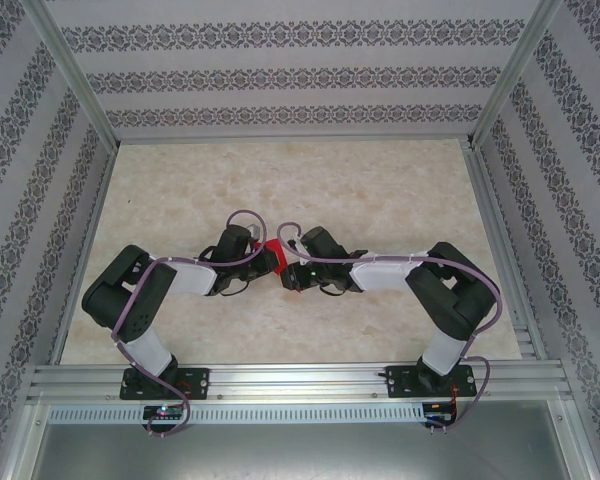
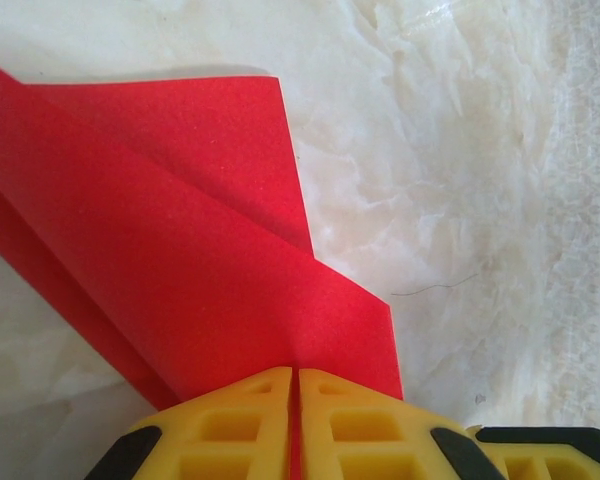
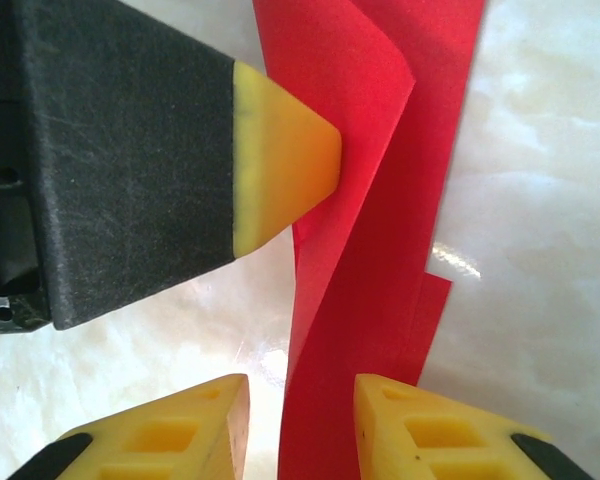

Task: Fold a paper plane with a square sheet of paper (pick it up from the middle)
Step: Fold the wing for the fifth time at the center of the table.

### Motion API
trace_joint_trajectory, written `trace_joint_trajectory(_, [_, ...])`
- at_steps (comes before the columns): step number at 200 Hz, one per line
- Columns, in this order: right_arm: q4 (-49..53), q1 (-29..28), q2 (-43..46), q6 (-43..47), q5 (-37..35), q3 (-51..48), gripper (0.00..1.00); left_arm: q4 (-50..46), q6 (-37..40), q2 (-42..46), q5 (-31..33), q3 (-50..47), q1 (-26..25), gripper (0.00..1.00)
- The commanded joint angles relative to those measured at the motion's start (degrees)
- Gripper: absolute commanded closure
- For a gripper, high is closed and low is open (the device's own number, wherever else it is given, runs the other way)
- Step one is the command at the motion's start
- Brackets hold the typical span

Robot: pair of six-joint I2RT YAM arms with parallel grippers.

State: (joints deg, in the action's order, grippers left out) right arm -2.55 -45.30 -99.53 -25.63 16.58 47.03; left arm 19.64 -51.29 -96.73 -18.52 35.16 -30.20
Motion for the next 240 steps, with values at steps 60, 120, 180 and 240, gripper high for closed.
trace_joint_trajectory(60, [-3.32,0.02,-2.75,0.25,2.62,0.0,0.87,-3.04,0.73,0.21,1.29,1.54,-0.75,0.9])
trace_joint_trajectory(120, [-6.01,1.92,-4.19,-2.9,7.39,-0.9,0.9,-4.57,1.86,2.19,1.46,1.29,-0.74,0.9])
trace_joint_trajectory(180, [-8.1,3.99,-7.03,-7.59,12.63,-1.63,0.94,-2.24,4.08,6.42,-2.17,-0.58,-0.75,0.88])
trace_joint_trajectory(240, [-6.12,4.41,-7.92,-8.39,13.3,-0.99,0.92,-0.74,3.12,5.35,-3.59,-2.38,-1.16,0.88])
